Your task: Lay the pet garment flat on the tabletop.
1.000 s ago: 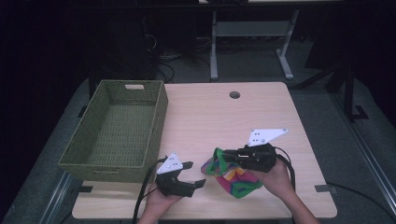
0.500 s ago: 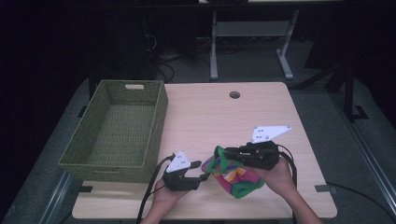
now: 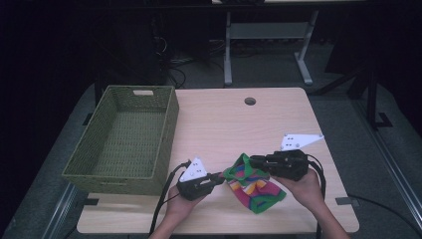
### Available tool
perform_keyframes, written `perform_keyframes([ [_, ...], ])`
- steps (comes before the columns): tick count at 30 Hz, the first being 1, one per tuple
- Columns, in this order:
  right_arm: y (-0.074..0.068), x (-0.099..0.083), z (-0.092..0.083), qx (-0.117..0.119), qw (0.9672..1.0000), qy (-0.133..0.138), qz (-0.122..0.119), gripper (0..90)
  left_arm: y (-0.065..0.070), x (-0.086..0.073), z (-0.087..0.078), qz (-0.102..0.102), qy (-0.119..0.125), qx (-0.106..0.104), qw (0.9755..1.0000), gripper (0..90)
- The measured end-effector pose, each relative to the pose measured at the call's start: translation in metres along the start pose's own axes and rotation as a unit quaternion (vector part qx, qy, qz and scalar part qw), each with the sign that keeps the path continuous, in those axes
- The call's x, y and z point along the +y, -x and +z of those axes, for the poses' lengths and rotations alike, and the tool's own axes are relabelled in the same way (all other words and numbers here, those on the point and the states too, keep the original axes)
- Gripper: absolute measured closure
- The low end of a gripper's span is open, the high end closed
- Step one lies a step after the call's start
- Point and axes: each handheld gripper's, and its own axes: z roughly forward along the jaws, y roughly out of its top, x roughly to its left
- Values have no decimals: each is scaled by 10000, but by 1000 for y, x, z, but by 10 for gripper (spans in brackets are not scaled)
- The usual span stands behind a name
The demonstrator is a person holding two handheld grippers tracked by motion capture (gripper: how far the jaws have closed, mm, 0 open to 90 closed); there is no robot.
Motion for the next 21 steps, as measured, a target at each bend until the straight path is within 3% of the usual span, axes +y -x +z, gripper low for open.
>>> perform_keyframes([
  [3, 4, -4, -5, -57, 10000, 42, 22, 813, -2, 5, -1, -117, -4, -25, 9999, 820],
  [15, 16, -5, -21, -374, 9991, 193, 62, 813, -2, 31, 1, 46, -309, -108, 9995, 828],
  [21, 17, -5, -22, -300, 9990, 292, 173, 813, -9, 43, -4, 57, -400, -42, 9992, 829],
])
